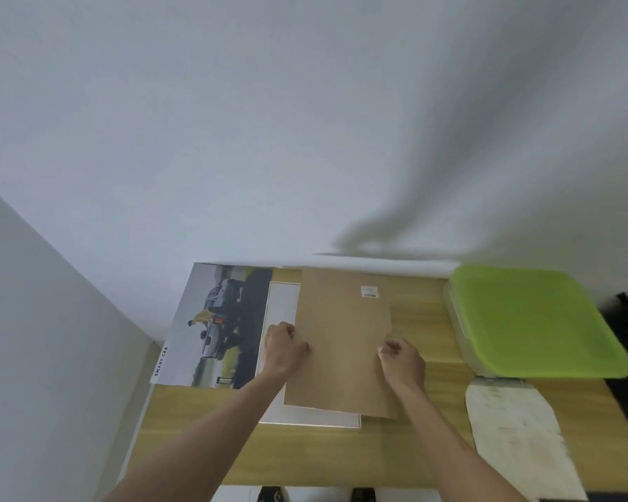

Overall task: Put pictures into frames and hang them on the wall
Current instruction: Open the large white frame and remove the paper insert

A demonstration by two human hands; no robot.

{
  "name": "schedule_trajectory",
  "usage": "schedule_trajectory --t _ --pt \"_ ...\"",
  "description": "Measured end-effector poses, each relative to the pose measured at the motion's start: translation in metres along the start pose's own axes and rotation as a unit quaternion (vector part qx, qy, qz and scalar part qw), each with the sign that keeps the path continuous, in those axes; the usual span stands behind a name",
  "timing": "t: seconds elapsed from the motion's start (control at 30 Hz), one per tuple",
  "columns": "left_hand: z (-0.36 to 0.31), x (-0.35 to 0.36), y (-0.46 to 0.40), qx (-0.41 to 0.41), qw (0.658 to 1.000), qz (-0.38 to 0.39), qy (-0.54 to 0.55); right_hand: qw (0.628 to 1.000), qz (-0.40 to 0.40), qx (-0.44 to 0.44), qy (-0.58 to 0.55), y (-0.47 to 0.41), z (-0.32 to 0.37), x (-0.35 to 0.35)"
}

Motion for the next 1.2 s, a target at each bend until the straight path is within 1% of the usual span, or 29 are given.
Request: schedule_trajectory --t 0.17,0.3,0.5,0.63,0.7,0.8,0.87,1.07,1.2 --pt "-0.038 0.052 0.021 0.006 0.998 0.057 -0.001 0.999 0.012 -0.002 0.049 -0.027 -0.028 -0.044" --pt "-0.056 0.098 0.037 -0.004 0.997 0.077 -0.008 0.995 0.038 -0.030 0.085 -0.044 -0.050 -0.071" --pt "-0.067 0.143 0.057 0.006 0.997 0.063 -0.050 0.977 0.098 -0.097 0.162 -0.065 -0.076 -0.076" --pt "-0.070 0.164 0.071 0.040 0.989 0.086 -0.115 0.965 0.120 -0.119 0.198 -0.077 -0.087 -0.072" --pt "-0.067 0.174 0.078 0.049 0.981 0.100 -0.161 0.959 0.127 -0.127 0.221 -0.080 -0.093 -0.068" --pt "-0.065 0.183 0.084 0.070 0.964 0.096 -0.237 0.950 0.125 -0.141 0.247 -0.082 -0.097 -0.064" --pt "-0.066 0.185 0.087 0.073 0.957 0.092 -0.264 0.949 0.123 -0.140 0.253 -0.081 -0.100 -0.062" --pt "-0.068 0.190 0.087 0.084 0.943 0.096 -0.306 0.939 0.123 -0.161 0.279 -0.082 -0.102 -0.061" --pt "-0.068 0.187 0.089 0.093 0.941 0.108 -0.306 0.929 0.126 -0.178 0.299 -0.082 -0.101 -0.060"
Point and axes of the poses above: each hand's wrist, its own y-axis away from the middle knuckle, its own x-axis out of the palm, z = x × y, the point moved 4 cm from there along -y, towards the middle knuckle, and after that the axes turned 9 degrees about -z, right-handed, at the moved point
